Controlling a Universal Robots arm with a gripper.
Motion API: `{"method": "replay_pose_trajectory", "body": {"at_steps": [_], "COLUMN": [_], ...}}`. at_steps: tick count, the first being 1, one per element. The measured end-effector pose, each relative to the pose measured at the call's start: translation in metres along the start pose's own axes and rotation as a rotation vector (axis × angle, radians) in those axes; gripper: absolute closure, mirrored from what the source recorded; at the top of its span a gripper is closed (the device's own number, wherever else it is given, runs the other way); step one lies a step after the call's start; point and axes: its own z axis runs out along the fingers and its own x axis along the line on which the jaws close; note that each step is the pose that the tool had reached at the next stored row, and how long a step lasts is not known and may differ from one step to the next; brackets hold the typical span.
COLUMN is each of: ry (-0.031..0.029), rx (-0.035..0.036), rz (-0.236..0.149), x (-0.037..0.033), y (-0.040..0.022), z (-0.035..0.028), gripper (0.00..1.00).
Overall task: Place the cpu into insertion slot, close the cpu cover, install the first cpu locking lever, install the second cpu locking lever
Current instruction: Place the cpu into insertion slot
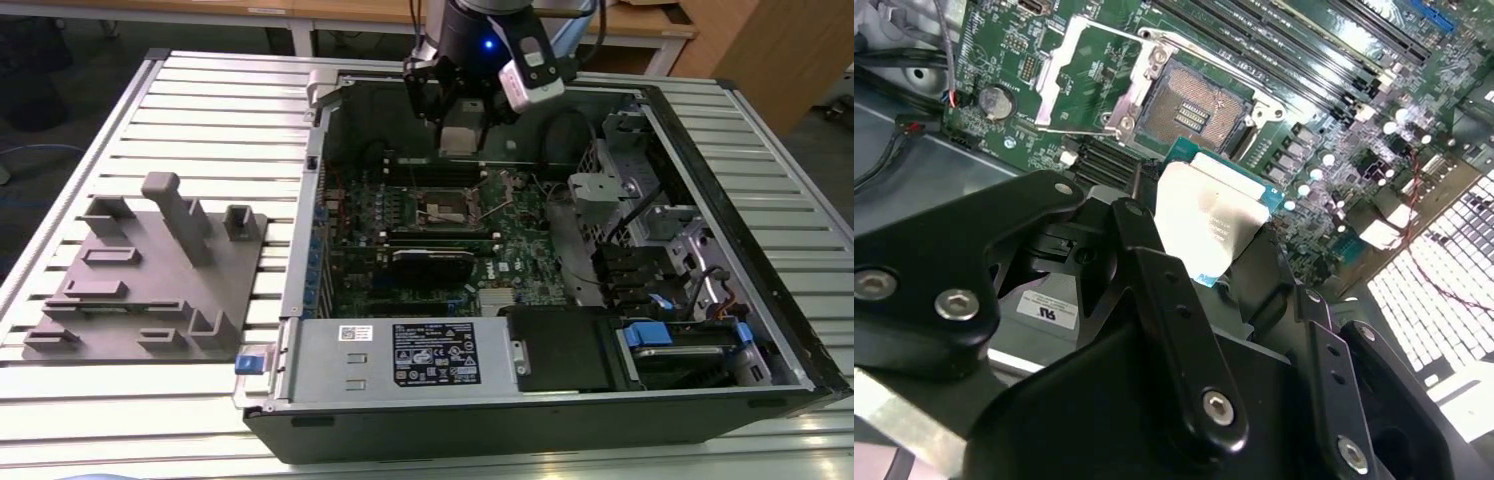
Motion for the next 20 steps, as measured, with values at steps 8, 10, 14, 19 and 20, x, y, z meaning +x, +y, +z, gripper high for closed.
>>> {"method": "replay_pose_trajectory", "body": {"at_steps": [8,10,14,19,20], "ry": [0.0001,-0.0002,0.0,0.0001,0.0], "rx": [0.0001,-0.0004,-0.0001,0.0001,0.0001], "rz": [0.0,0.0,0.0,0.0,0.0], "x": [-0.0001,-0.0001,-0.0001,-0.0002,-0.0002], "y": [-0.0004,-0.0004,-0.0007,-0.0008,-0.0008], "z": [0.004,0.0051,0.0077,0.0087,0.0087], "gripper": [0.46,0.46,0.46,0.46,0.46]}}
